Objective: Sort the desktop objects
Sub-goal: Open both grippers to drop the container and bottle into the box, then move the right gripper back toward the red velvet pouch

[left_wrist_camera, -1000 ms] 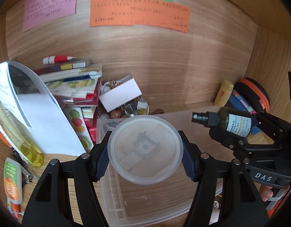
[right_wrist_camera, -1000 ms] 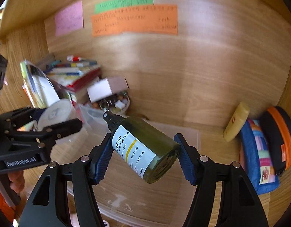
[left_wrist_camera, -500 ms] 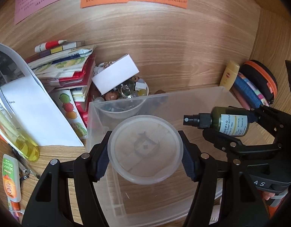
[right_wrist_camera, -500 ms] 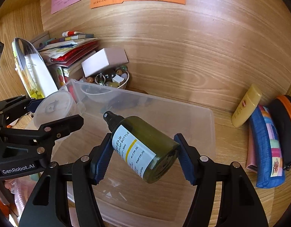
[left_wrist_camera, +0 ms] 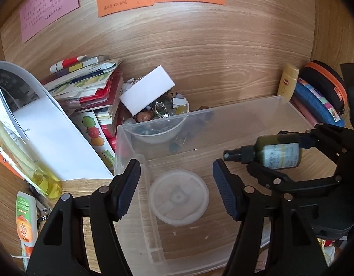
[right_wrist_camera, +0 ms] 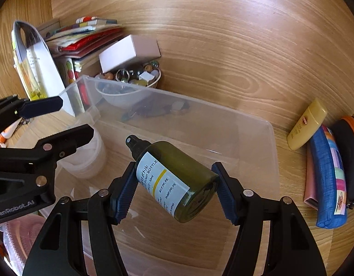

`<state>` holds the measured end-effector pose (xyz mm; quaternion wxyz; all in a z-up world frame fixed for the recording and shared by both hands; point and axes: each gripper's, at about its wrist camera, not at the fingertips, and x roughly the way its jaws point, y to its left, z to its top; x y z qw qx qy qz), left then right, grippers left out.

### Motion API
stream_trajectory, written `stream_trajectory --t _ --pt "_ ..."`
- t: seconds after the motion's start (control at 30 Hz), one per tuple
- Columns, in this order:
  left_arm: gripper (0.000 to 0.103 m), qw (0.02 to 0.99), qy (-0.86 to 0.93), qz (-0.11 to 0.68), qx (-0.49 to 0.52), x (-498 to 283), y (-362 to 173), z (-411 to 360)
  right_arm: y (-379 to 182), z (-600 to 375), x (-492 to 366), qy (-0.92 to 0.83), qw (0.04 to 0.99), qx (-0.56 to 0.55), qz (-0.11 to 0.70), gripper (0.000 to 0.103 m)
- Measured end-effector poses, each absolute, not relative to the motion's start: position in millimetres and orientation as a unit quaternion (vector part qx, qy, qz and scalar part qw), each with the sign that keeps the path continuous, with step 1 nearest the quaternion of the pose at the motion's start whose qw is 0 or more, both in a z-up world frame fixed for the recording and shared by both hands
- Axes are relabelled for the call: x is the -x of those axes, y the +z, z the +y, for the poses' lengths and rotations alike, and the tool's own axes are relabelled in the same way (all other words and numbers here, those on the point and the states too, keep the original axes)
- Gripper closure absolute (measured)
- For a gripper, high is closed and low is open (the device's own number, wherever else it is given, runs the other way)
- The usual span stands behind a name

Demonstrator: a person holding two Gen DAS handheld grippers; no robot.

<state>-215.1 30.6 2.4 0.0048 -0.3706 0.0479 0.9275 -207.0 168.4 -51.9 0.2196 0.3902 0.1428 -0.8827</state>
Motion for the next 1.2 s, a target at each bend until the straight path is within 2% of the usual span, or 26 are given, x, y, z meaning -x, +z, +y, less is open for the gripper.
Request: stream_trajectory --t 0.07,0.17,0.2,0.27,0.37,0.47,0.83,1.0,1.2 --pt "0.038 0.007 0.929 0.048 0.368 214.3 3.2 30.7 -50.6 168.2 206.0 -0.885 0.217 -0.386 0.147 0.04" --pt "0.034 0.01 0.93 0.045 0.364 213.3 4.3 30.1 -48.1 168.8 203.9 -0.888 0.216 -0.379 0.146 0.026" --pt "0.032 0.009 0.931 0.043 0.362 212.4 5.5 29.3 -46.6 168.6 203.8 -0.888 0.216 -0.378 0.146 0.025" --pt "0.028 0.009 0.933 0.04 0.357 210.5 7.3 27.6 -45.4 168.5 202.7 -0.889 0.218 -0.374 0.148 0.023" --pt "0.027 0.01 0.935 0.036 0.352 209.5 10.2 25.9 -43.5 168.8 202.1 -0.89 0.219 -0.373 0.146 0.022" --pt "0.018 0.011 0.938 0.032 0.346 206.8 15.3 24.2 -42.7 169.3 203.5 -0.887 0.225 -0.38 0.134 0.022" --pt "0.008 0.017 0.959 -0.014 0.283 165.0 59.6 -1.9 -2.0 191.1 180.1 -0.911 0.212 -0.336 0.112 0.021" --pt "0.006 0.013 0.962 -0.012 0.272 134.7 62.8 -9.2 20.7 221.0 155.4 -0.927 0.203 -0.305 0.082 0.004" --pt "0.006 0.02 0.958 -0.01 0.286 104.2 52.6 -14.1 27.1 244.3 125.6 -0.934 0.193 -0.288 0.081 0.003"
